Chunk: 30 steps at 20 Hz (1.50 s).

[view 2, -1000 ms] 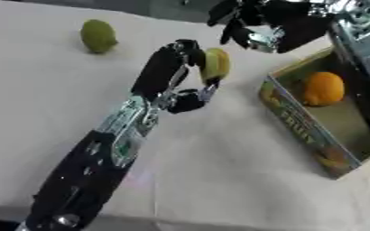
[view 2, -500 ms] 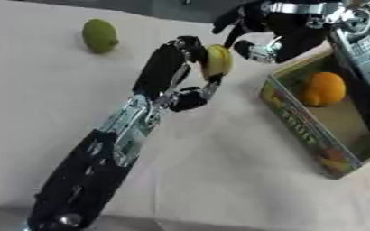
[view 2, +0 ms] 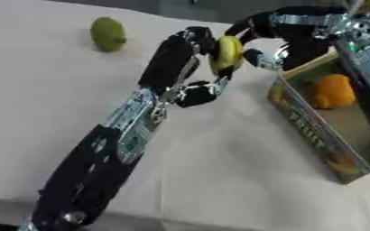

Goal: Pick up the objects with one hand, pass them to the other hand, and then place them into the box on the other side of the table.

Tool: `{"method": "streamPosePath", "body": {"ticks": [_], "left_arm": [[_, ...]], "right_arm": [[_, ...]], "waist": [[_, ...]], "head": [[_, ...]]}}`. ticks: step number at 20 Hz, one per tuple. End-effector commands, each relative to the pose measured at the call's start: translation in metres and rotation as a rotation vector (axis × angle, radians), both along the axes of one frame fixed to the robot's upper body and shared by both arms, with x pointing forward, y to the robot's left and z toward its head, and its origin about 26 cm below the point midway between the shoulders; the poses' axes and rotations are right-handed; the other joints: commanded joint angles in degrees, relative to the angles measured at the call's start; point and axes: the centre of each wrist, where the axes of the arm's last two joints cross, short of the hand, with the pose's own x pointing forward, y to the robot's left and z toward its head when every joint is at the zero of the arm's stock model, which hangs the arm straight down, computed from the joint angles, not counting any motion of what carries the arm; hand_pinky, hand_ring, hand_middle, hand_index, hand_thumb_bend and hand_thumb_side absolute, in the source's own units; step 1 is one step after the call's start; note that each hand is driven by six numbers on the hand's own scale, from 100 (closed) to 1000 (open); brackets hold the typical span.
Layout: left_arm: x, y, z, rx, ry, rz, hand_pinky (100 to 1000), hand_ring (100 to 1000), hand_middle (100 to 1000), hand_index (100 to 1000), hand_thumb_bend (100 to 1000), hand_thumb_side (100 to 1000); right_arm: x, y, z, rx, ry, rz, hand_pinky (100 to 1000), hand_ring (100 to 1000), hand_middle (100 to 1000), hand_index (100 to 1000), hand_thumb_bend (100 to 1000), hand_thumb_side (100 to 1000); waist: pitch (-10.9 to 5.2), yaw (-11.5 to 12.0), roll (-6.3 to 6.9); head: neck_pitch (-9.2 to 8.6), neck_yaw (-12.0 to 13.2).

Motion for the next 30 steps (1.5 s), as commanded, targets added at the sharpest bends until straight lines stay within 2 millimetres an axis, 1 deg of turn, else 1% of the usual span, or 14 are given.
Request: {"method": "streamPosePath", "body": {"ticks": [1,8,10,11,16,18,19,21,23,24,30], "left_arm": [[-0.006,-0.007,0.019,-0.017,-0.05,-0.036,493,505,467,442,100,215],[-0.013,-0.011,0.027,-0.013,-0.071,-0.075,501,506,469,443,100,213],[-0.013,-0.011,0.027,-0.012,-0.068,-0.077,501,506,469,442,100,203],[-0.013,-0.012,0.027,-0.012,-0.067,-0.077,501,506,469,442,100,215],[-0.015,-0.014,0.029,-0.015,-0.078,-0.092,506,509,471,443,100,216],[-0.015,-0.014,0.029,-0.012,-0.075,-0.093,506,509,472,443,100,217],[-0.015,-0.014,0.029,-0.011,-0.073,-0.093,507,509,472,443,100,217],[-0.014,-0.014,0.029,-0.011,-0.072,-0.093,508,510,472,443,100,217],[-0.014,-0.014,0.029,-0.01,-0.074,-0.093,510,511,473,443,100,217],[-0.014,-0.014,0.029,-0.01,-0.075,-0.093,510,511,473,443,100,216],[-0.014,-0.015,0.028,-0.012,-0.067,-0.092,510,511,472,443,100,219]], "right_arm": [[-0.001,-0.004,0.009,-0.012,-0.028,-0.004,963,830,893,912,100,422],[0.0,-0.004,0.008,-0.006,-0.026,0.003,962,830,890,911,100,455],[0.0,-0.003,0.007,-0.004,-0.024,0.005,961,829,890,911,100,458],[0.0,-0.003,0.007,-0.004,-0.023,0.006,960,829,889,910,100,457],[0.0,-0.002,0.006,-0.001,-0.019,0.011,955,822,885,904,100,472],[0.0,-0.002,0.006,0.001,-0.018,0.014,949,815,867,890,100,470],[0.0,-0.001,0.006,0.002,-0.017,0.015,946,811,851,881,100,472],[0.0,0.0,0.005,0.006,-0.011,0.021,942,803,788,851,100,488],[0.0,0.001,0.004,0.013,0.001,0.026,936,789,674,782,100,487],[0.0,0.001,0.004,0.019,0.009,0.026,930,778,644,755,100,486],[-0.002,0.003,0.007,0.054,0.044,0.03,884,707,521,628,100,455]], "waist": [[-0.16,0.0,-0.79],[-0.03,0.1,-0.99],[0.04,0.0,-1.07],[0.05,0.1,-1.09],[0.14,0.0,-1.16],[0.16,-0.1,-1.19],[0.16,-0.1,-1.2],[0.17,-0.1,-1.2],[0.17,-0.1,-1.22],[0.17,-0.1,-1.21],[0.19,-0.2,-1.19]], "head": [[-0.11,0.2],[-0.11,0.0],[-0.11,0.1],[-0.11,0.0],[-0.11,-0.2],[-0.11,-0.2],[-0.11,-0.2],[-0.11,-0.2],[-0.11,-0.2],[-0.11,-0.2],[-0.11,-0.5]]}}
